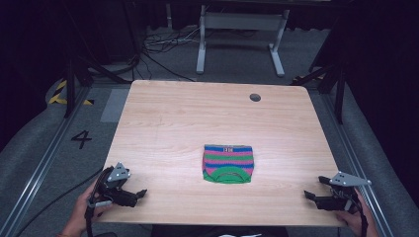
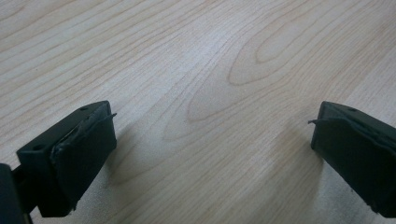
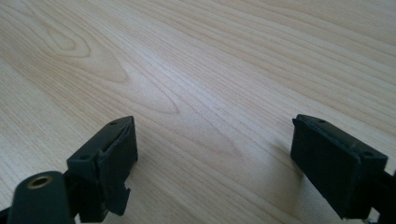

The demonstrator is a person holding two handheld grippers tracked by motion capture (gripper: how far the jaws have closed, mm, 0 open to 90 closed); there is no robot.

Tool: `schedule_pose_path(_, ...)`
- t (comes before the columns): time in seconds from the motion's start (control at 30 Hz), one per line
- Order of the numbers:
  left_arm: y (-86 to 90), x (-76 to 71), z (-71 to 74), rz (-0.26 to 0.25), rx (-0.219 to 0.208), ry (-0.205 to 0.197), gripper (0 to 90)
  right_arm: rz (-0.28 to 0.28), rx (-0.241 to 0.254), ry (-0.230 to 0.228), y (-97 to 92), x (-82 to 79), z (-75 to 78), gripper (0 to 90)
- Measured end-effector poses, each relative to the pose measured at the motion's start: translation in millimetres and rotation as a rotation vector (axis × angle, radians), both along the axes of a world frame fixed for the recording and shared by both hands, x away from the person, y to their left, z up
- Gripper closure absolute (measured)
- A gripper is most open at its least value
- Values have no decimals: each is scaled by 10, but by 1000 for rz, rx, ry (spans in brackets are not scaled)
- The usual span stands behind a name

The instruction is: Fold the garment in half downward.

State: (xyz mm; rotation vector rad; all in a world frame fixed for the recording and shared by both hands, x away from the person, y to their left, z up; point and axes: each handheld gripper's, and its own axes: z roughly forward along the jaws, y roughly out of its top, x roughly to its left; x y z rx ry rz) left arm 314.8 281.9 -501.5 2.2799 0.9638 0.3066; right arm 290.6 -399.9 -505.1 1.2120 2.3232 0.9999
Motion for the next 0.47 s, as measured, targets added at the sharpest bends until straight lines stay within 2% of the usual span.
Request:
schedule_pose_path(0.2, -10, 1, -3, 10, -5, 2, 0, 0, 0, 1, 0, 0, 0, 149)
schedule_pose_path(0.47, -50, 5, -4, 49, -1, -2, 0, 0, 0, 2, 2, 1, 0, 146)
